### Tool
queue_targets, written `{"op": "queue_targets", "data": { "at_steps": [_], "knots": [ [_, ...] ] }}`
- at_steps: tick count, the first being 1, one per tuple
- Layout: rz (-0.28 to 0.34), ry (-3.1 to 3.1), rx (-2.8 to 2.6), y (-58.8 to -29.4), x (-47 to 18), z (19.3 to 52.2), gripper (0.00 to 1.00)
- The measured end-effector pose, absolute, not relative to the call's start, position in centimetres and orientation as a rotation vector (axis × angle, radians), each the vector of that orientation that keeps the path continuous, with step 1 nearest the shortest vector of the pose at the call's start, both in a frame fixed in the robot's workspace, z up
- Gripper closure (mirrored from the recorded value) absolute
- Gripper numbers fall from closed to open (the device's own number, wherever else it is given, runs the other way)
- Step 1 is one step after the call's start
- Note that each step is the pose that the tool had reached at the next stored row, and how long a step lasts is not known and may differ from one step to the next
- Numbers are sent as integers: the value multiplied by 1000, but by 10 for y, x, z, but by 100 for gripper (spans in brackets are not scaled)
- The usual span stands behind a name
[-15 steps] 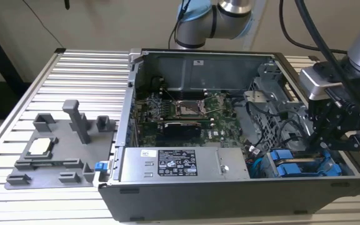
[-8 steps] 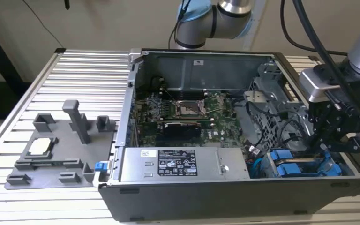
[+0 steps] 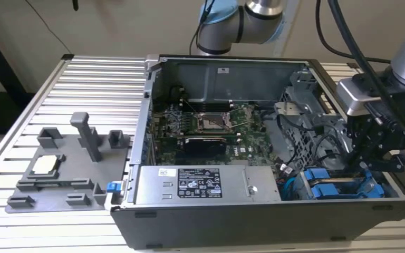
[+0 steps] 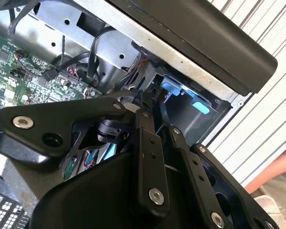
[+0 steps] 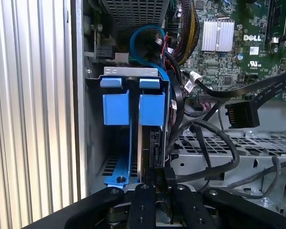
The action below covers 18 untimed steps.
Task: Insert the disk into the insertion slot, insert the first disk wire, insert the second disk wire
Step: 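Insert the first disk wire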
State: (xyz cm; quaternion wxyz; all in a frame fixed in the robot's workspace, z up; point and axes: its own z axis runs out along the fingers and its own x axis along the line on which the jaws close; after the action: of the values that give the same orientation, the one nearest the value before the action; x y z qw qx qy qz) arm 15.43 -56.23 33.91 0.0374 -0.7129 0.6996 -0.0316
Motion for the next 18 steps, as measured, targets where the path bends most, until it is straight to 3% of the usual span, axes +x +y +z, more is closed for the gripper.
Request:
{"op": "queue_targets", "data": {
  "at_steps": [18],
  "knots": [
    [-86,2178,-2155,-563,156,334,81]
  ]
}}
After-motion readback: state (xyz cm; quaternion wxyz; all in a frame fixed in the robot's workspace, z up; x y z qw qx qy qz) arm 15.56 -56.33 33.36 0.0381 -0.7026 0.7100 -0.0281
